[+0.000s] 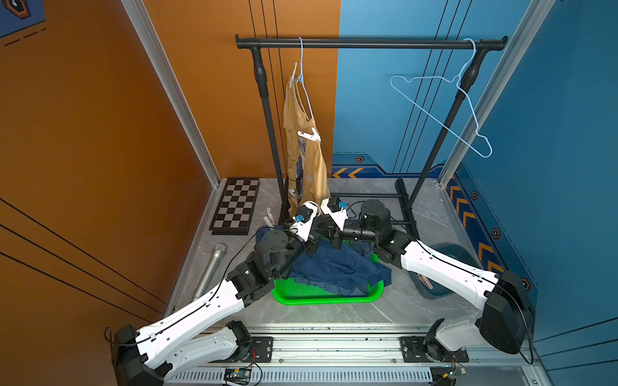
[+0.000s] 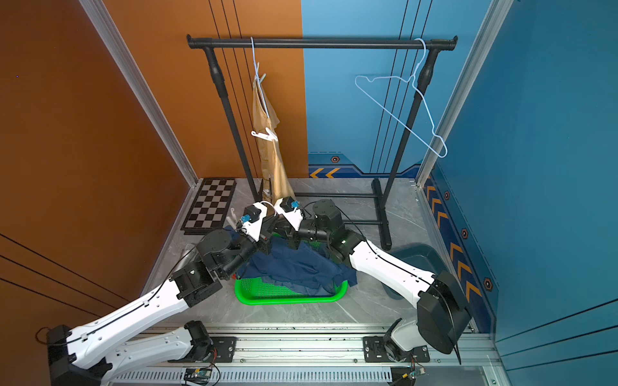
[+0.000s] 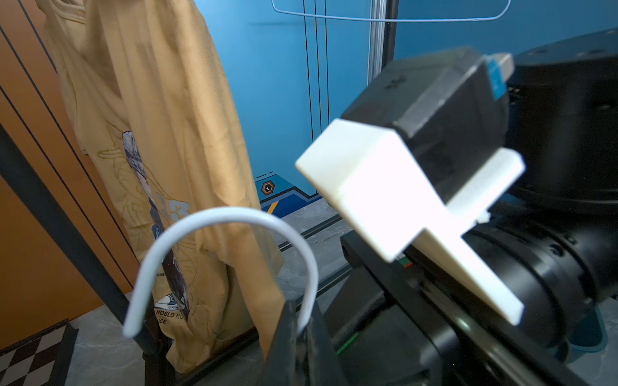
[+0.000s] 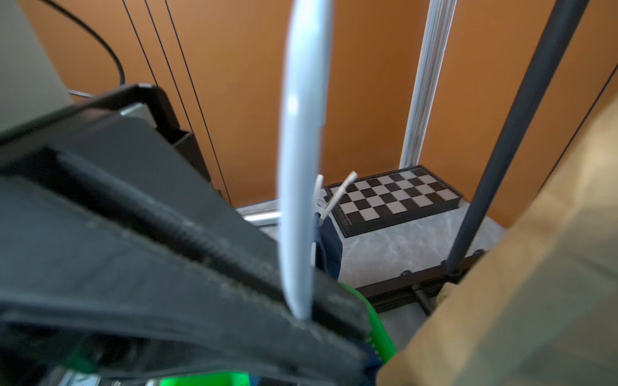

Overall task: Remove the clothespins securing t-shirts to the hanger
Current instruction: Adjust the hanger.

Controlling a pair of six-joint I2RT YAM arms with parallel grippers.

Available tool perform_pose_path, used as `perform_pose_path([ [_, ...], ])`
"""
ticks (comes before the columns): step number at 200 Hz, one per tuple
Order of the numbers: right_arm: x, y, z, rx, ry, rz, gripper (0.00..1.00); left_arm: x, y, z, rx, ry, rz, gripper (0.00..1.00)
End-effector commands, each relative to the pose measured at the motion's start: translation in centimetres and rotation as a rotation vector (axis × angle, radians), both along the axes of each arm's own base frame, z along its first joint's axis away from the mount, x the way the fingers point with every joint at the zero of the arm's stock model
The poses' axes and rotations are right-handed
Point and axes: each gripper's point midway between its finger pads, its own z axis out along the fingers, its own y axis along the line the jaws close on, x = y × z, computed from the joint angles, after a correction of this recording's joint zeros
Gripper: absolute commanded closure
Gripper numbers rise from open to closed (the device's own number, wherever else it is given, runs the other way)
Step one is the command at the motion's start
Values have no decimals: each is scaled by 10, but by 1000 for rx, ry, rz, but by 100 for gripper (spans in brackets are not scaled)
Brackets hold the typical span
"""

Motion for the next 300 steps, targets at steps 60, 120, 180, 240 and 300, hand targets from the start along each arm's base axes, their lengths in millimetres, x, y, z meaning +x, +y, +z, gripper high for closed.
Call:
perform_pose_path([
  [60, -1, -7, 5, -102, -51, 37, 100, -19, 16, 12, -25, -10, 11, 38],
  [120, 6, -24, 13, -128, -63, 61, 100, -37, 43, 17, 84, -9, 25, 27],
  [180, 3, -42, 38, -155, -106, 122, 100, -55, 64, 22, 159, -28, 6, 21],
  [240, -1, -60, 43, -221, -161, 137, 100, -62, 69, 25, 269, -72, -35, 16],
  [300, -15, -79, 7, -312, -244, 140, 100, -67, 63, -5, 411, -107, -138, 15],
])
